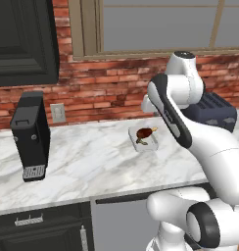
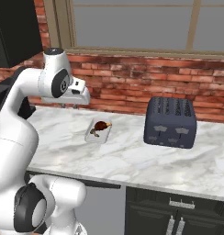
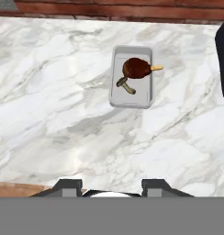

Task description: Place the tupperware on the top shelf of the fridge. Make space for the tupperware among the existing items by rearranging them on the shelves if needed. Close the fridge door when finished.

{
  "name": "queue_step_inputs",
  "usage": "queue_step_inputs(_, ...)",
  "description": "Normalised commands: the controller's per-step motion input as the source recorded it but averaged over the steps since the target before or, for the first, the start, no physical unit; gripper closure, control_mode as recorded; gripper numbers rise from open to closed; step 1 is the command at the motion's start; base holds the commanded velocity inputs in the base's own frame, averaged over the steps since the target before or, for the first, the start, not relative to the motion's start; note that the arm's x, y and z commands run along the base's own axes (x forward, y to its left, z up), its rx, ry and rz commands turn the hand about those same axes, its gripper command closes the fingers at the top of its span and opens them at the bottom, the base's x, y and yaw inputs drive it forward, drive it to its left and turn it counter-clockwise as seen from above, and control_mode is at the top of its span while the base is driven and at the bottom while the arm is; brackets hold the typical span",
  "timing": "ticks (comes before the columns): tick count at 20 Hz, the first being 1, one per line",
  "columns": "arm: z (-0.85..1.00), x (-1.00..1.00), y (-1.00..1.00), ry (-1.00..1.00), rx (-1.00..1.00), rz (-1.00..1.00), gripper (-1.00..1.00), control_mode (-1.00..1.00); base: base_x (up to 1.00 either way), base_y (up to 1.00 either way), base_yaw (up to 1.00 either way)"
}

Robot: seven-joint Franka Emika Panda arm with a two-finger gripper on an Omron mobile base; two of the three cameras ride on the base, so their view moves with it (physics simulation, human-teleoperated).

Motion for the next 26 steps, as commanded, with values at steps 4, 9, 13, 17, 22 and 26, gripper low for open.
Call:
queue_step_inputs(4,-0.21,-0.01,0.00,0.00,0.00,-0.04,-1.00,-1.00,0.00,0.00,0.00)
queue_step_inputs(9,-0.49,-0.04,-0.08,-0.08,0.00,-0.25,-1.00,-1.00,0.00,0.00,0.00)
queue_step_inputs(13,-0.40,0.00,0.00,-0.05,0.00,-0.39,-1.00,-1.00,0.00,0.00,0.00)
queue_step_inputs(17,-0.35,0.03,0.00,0.00,0.01,-0.44,-1.00,-1.00,0.00,0.00,0.00)
queue_step_inputs(22,-0.19,0.35,-0.01,0.06,0.09,-0.31,-1.00,-1.00,0.00,0.00,0.00)
queue_step_inputs(26,-0.05,0.52,-0.03,0.18,0.08,-0.21,-1.00,-1.00,0.00,0.00,0.00)
